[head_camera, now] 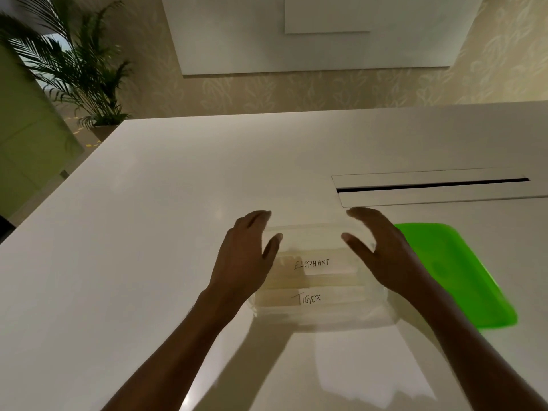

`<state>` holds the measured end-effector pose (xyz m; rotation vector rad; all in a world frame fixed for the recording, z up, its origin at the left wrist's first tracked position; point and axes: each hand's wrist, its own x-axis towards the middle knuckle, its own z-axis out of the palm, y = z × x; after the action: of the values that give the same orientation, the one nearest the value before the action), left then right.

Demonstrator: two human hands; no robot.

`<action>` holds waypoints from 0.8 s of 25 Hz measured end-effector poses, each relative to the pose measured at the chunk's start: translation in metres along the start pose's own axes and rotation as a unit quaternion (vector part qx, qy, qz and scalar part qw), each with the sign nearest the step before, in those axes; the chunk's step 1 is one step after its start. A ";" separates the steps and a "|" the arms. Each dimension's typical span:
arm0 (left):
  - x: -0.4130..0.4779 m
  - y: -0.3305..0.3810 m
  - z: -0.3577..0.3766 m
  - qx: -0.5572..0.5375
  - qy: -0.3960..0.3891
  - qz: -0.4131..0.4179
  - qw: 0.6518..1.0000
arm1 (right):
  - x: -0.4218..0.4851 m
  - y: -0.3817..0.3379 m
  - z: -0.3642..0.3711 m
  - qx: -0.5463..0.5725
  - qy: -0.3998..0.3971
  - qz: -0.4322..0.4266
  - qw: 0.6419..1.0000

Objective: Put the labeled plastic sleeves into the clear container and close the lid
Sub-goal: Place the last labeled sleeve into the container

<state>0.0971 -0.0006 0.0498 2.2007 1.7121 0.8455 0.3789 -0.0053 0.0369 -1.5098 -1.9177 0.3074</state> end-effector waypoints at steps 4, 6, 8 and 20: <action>-0.019 -0.009 0.006 -0.165 -0.045 -0.151 0.974 | -0.008 0.007 0.013 0.211 0.015 0.200 0.957; -0.024 -0.012 0.010 -0.215 -0.052 -0.185 0.958 | -0.012 0.009 0.021 0.288 0.012 0.221 0.932; -0.027 -0.012 0.014 -0.269 -0.049 -0.213 0.938 | -0.015 0.007 0.025 0.347 0.016 0.233 0.908; -0.053 -0.056 -0.012 -0.344 0.015 -0.237 0.908 | -0.023 -0.052 0.069 0.350 0.017 0.243 0.905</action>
<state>0.0366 -0.0362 0.0149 1.2520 1.5307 1.1197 0.2983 -0.0278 0.0064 -1.4254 -1.1598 1.0573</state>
